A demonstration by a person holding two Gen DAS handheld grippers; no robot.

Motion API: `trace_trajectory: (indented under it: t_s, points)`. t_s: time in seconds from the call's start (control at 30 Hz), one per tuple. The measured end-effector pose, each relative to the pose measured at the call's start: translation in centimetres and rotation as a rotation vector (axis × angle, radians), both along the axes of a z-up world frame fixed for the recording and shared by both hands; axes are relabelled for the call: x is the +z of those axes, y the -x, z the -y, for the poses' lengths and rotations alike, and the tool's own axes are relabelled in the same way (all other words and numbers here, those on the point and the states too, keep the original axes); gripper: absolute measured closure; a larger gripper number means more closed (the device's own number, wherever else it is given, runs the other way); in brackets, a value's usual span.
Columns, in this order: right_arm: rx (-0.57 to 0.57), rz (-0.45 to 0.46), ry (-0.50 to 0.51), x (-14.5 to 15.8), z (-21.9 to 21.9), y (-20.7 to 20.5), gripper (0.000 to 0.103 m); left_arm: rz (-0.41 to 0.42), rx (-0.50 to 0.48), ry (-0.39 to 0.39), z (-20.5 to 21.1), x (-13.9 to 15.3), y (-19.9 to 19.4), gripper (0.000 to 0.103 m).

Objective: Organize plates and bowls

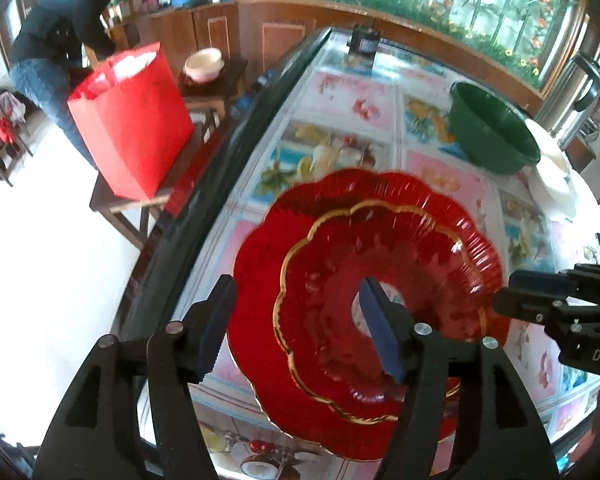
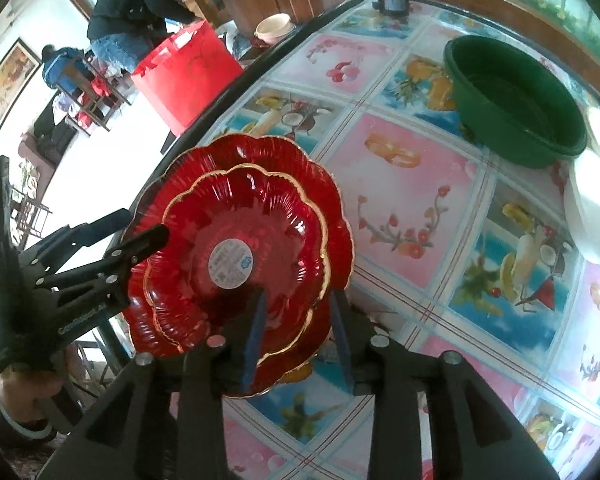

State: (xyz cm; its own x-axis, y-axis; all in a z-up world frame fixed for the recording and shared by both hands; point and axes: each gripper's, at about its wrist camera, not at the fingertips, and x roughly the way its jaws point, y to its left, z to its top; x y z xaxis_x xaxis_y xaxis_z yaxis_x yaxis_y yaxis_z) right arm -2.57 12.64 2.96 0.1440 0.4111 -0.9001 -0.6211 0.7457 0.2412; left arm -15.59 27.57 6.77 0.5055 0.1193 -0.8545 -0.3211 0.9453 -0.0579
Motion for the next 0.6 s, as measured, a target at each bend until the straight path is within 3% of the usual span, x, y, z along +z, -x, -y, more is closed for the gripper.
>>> trace_trajectory:
  t_s: [0.33,0.6]
  points:
    - [-0.126,0.024,-0.035,1.6,3.3,-0.8,0.051,0.037,-0.048,0.015,1.9,2.6,-2.6,0.038]
    - [-0.207,0.038,-0.06,2.6,7.0,-3.1,0.048,0.064,-0.094,0.018,5.2,4.1,-6.1,0.038]
